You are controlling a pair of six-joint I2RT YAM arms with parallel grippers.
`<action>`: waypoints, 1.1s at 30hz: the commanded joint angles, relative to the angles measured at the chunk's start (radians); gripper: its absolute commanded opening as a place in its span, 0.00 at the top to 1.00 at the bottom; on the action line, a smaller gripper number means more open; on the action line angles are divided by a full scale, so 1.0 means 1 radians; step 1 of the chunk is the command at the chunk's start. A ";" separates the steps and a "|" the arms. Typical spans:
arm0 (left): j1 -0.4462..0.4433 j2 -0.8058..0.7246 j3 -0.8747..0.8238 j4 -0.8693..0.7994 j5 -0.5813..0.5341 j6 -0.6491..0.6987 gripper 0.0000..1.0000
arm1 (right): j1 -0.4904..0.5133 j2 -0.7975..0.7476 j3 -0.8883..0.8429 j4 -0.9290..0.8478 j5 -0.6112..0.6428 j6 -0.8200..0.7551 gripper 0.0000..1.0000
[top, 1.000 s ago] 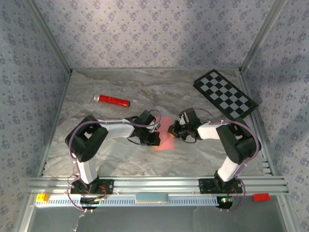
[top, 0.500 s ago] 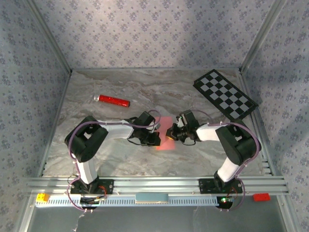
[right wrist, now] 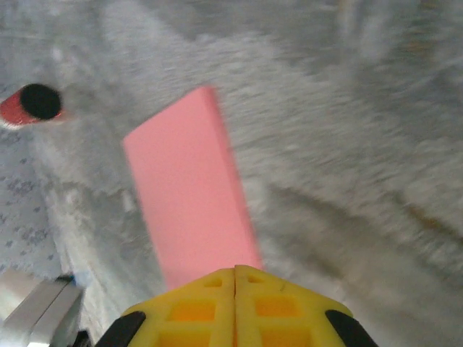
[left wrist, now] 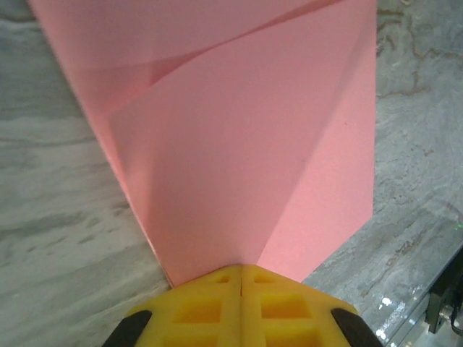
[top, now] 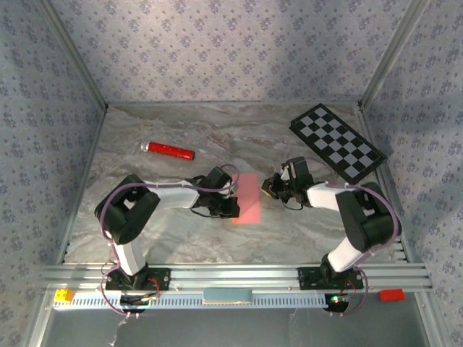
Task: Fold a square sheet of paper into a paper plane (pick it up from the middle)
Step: Fold the triangle a second time at the center of the table, then turn over the paper at the center of the table.
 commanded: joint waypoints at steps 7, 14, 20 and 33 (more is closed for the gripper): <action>0.012 -0.066 0.127 -0.109 -0.102 0.052 0.83 | 0.117 -0.240 -0.041 -0.319 0.168 -0.033 0.78; 0.048 0.035 0.205 -0.141 -0.082 0.102 0.86 | 0.226 -0.255 -0.055 -0.369 0.216 0.030 0.72; 0.050 0.084 0.204 -0.150 -0.083 0.122 0.90 | 0.286 -0.228 -0.043 -0.368 0.228 0.067 0.66; 0.049 0.099 0.126 -0.107 -0.063 0.086 0.94 | 0.348 -0.121 0.013 -0.399 0.244 0.091 0.64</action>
